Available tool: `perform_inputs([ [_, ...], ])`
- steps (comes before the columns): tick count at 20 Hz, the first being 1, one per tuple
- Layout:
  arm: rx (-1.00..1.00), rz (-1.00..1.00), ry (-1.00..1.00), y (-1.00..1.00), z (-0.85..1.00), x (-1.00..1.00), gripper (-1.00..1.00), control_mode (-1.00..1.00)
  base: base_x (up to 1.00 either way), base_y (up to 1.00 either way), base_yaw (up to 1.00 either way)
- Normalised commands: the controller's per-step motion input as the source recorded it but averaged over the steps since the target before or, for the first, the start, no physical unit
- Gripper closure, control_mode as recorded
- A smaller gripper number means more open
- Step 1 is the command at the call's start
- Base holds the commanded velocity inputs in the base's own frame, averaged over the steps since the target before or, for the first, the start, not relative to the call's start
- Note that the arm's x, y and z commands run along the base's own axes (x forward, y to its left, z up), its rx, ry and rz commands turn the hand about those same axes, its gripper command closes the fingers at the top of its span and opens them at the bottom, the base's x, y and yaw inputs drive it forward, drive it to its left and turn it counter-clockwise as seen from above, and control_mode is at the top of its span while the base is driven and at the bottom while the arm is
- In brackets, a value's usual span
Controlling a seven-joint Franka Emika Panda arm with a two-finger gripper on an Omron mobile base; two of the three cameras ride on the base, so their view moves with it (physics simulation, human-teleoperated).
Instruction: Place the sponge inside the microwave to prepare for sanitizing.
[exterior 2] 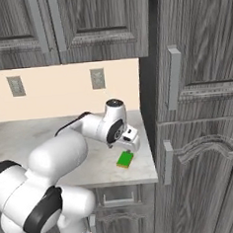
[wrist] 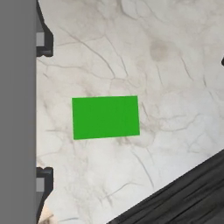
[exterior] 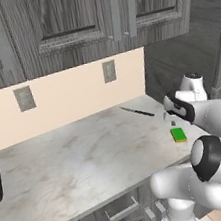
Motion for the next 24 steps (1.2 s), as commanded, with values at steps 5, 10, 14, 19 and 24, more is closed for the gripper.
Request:
perform_inputs([
  [5, 0.00, 0.00, 0.01, -0.07, -0.22, 0.04, -1.00, -1.00, 0.00, 0.00, 0.00],
  [10, 0.00, 0.00, 0.00, -0.07, -0.19, 0.02, -1.00, -1.00, 0.00, 0.00, 0.00],
  [14, 0.00, 0.00, 0.00, -0.06, -0.18, 0.04, -1.00, -1.00, 0.00, 0.00, 0.00],
  [19, 0.00, 0.00, 0.00, -0.03, -0.17, 0.07, -1.00, -1.00, 0.00, 0.00, 0.00],
  [24, 0.00, 0.01, 0.00, 0.00, -0.18, 0.14, -1.00, -1.00, 0.00, 0.00, 0.00],
])
